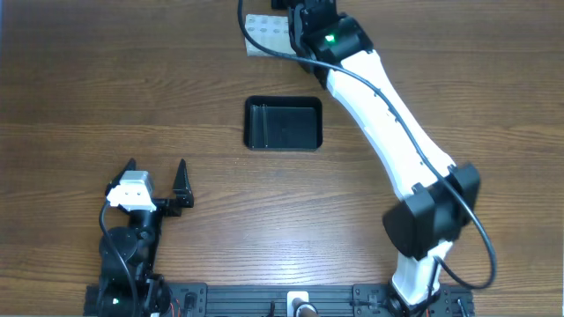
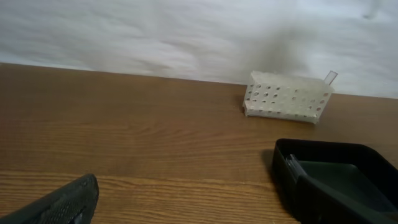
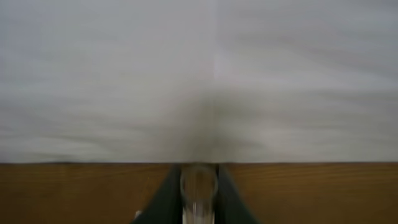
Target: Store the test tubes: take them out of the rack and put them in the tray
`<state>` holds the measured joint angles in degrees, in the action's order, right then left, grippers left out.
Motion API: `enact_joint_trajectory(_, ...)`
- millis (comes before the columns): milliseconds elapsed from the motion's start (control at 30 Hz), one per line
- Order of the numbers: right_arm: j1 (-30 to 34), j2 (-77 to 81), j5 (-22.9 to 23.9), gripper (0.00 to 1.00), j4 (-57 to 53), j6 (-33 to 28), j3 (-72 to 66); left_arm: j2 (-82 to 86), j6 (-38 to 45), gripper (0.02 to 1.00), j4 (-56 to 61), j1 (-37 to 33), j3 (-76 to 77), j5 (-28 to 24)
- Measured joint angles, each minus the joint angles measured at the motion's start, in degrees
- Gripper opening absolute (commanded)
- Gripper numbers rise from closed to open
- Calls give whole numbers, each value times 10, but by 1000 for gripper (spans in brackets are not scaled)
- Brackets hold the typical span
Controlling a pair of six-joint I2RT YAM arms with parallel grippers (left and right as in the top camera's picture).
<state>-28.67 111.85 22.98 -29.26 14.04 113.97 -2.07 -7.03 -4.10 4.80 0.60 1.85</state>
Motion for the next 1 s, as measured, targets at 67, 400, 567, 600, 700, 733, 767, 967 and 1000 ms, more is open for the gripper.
enact_joint_trajectory(67,-3,-10,-26,56,-68,15,2,0,0,1000,0,0,0,0)
enact_joint_trajectory(400,-1,7,-204,9,-125,78,-111,0,0,998,0,0,0,0)
enact_joint_trajectory(567,2,15,-234,9,-74,110,-207,0,0,996,0,0,0,0)
enact_joint_trajectory(600,2,16,-236,12,-67,114,-219,0,0,1000,0,0,0,0)
enact_joint_trajectory(700,2,17,-242,9,-37,126,-249,0,0,1000,0,0,0,0)
enact_joint_trajectory(733,2,17,-243,12,-34,130,-254,0,0,1000,0,0,0,0)
enact_joint_trajectory(767,3,17,-244,12,-32,132,-256,0,0,1000,0,0,0,0)
enact_joint_trajectory(967,5,20,-246,12,-30,142,-257,0,0,998,0,0,0,0)
enact_joint_trajectory(1000,5,22,-246,12,-30,142,-257,0,0,998,0,0,0,0)
